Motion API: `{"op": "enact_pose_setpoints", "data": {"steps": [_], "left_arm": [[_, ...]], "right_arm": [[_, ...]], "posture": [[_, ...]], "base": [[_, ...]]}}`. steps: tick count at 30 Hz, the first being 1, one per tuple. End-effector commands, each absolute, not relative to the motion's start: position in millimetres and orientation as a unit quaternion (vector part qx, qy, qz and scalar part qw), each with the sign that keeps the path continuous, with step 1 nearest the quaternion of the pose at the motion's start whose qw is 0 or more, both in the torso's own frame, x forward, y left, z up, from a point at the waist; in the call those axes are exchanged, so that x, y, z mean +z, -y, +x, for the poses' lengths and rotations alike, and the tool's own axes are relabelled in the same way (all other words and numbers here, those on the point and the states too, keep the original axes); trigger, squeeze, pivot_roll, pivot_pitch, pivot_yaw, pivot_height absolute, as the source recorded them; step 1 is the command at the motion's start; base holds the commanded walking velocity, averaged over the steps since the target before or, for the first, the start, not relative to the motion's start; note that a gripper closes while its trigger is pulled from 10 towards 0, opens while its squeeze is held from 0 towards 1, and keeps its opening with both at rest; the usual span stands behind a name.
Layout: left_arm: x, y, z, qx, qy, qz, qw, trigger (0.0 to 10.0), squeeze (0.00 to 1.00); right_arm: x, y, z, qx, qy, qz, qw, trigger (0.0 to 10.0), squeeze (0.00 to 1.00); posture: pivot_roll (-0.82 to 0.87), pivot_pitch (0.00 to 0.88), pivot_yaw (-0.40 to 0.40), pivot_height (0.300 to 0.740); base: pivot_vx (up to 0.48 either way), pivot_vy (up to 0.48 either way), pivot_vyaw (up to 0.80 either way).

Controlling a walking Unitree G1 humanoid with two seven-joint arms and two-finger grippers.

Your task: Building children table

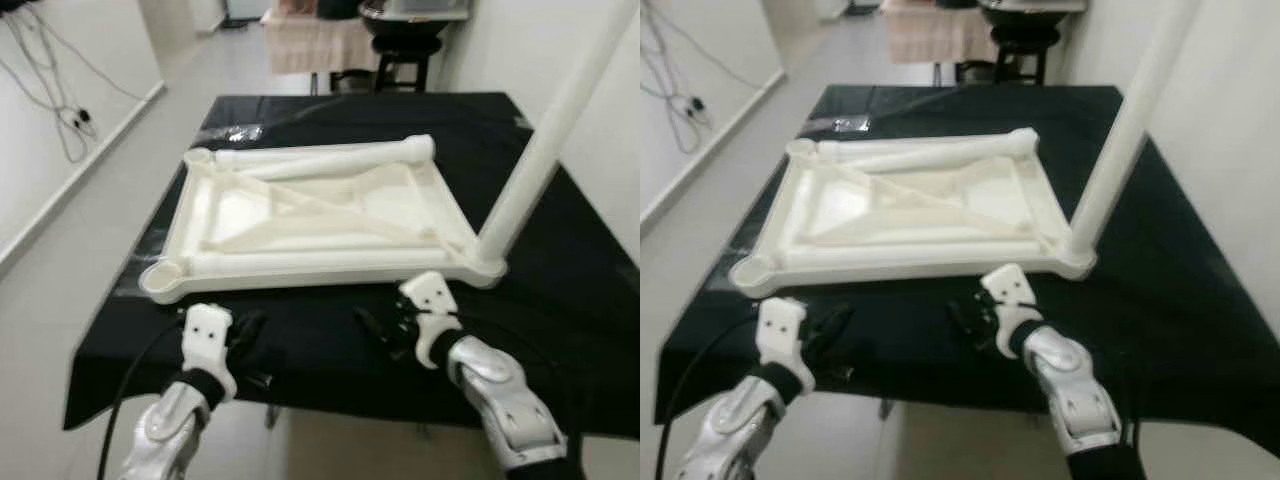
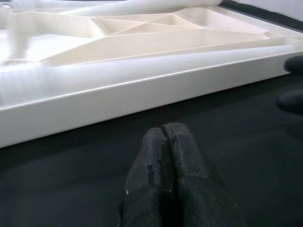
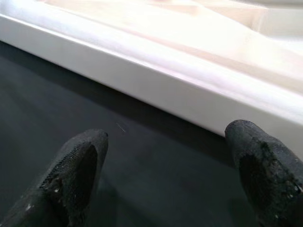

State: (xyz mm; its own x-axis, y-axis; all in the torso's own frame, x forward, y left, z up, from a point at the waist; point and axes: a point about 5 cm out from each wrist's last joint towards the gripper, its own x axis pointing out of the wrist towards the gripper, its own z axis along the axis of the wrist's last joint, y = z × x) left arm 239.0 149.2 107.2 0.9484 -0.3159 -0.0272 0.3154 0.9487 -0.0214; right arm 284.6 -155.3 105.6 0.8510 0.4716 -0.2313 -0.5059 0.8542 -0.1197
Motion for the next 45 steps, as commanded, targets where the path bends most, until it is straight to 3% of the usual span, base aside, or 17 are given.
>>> {"op": "enact_pose_setpoints", "data": {"steps": [1,45], "left_arm": [[103.0,-153.6,236.6,-0.153,-0.025,-0.004,0.988,10.0,0.0],[105.9,-158.8,248.1,-0.162,-0.014,0.008,0.987,10.0,0.0]], "right_arm": [[104.6,149.7,284.1,0.267,-0.098,-0.085,0.955,10.0,0.0],[112.5,148.8,299.9,0.24,-0.047,-0.073,0.967,10.0,0.0]], "posture": [[0.03,0.056,-0.023,0.74],[0.04,0.005,0.003,0.74]], "base": [[0.0,0.0,0.0],[0.0,0.0,0.0]]}}
